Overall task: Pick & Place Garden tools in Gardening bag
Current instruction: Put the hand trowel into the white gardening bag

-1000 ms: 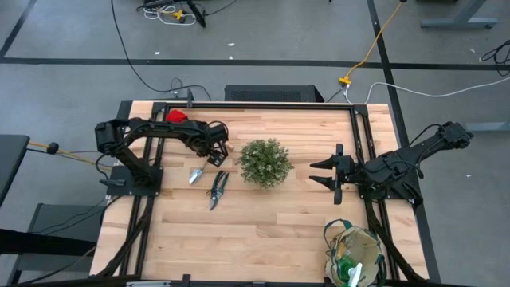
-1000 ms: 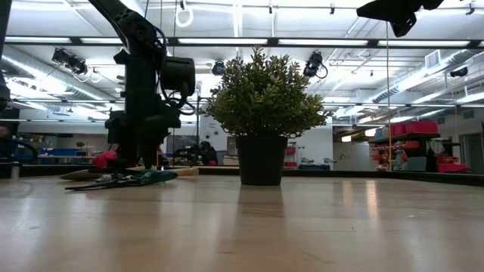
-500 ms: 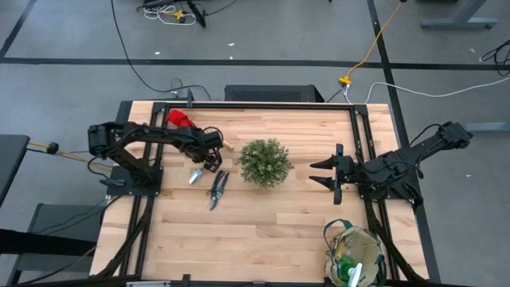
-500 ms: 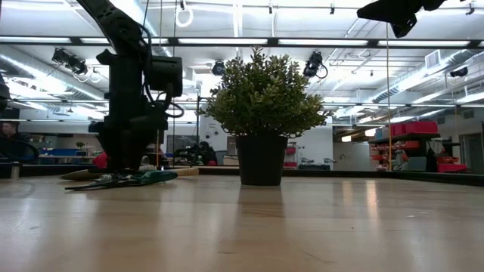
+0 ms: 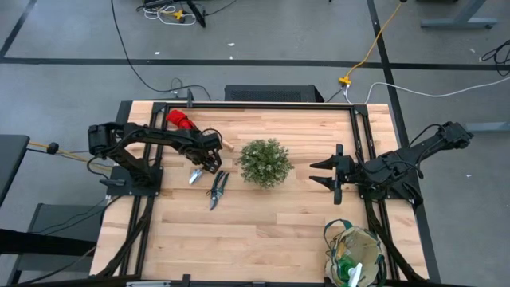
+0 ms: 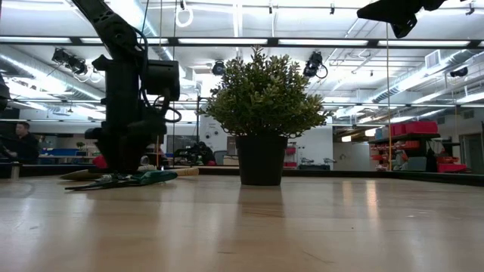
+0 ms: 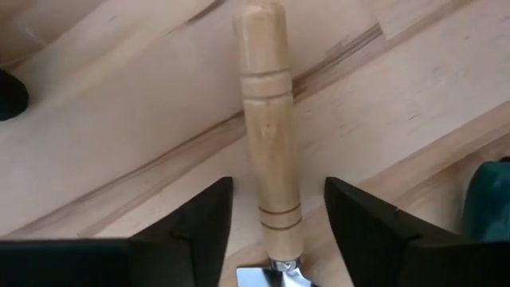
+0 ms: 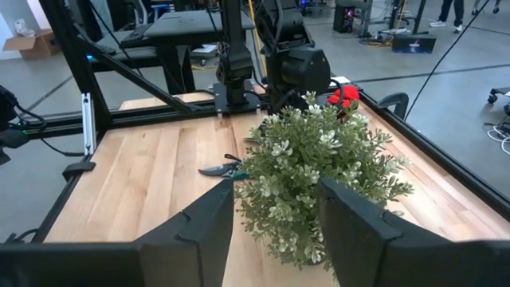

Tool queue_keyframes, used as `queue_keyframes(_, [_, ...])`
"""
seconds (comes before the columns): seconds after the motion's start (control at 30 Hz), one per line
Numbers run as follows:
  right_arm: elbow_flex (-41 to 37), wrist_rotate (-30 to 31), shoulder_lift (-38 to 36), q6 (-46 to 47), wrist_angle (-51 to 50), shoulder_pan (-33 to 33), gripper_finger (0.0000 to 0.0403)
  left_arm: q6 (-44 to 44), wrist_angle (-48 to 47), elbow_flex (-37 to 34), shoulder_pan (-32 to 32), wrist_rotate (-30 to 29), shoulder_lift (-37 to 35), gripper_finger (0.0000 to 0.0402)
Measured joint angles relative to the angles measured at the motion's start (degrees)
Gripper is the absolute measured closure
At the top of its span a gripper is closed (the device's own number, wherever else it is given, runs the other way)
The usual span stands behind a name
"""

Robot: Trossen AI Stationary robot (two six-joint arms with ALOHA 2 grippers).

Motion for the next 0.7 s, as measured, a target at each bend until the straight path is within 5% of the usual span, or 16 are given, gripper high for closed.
queue_keyframes(0.7, [0.0, 0.02, 0.0, -0.7, 0.0, -0.02, 0.0222, 0.17, -0.03, 0.02, 0.0, 0.08, 0.07, 0.0319])
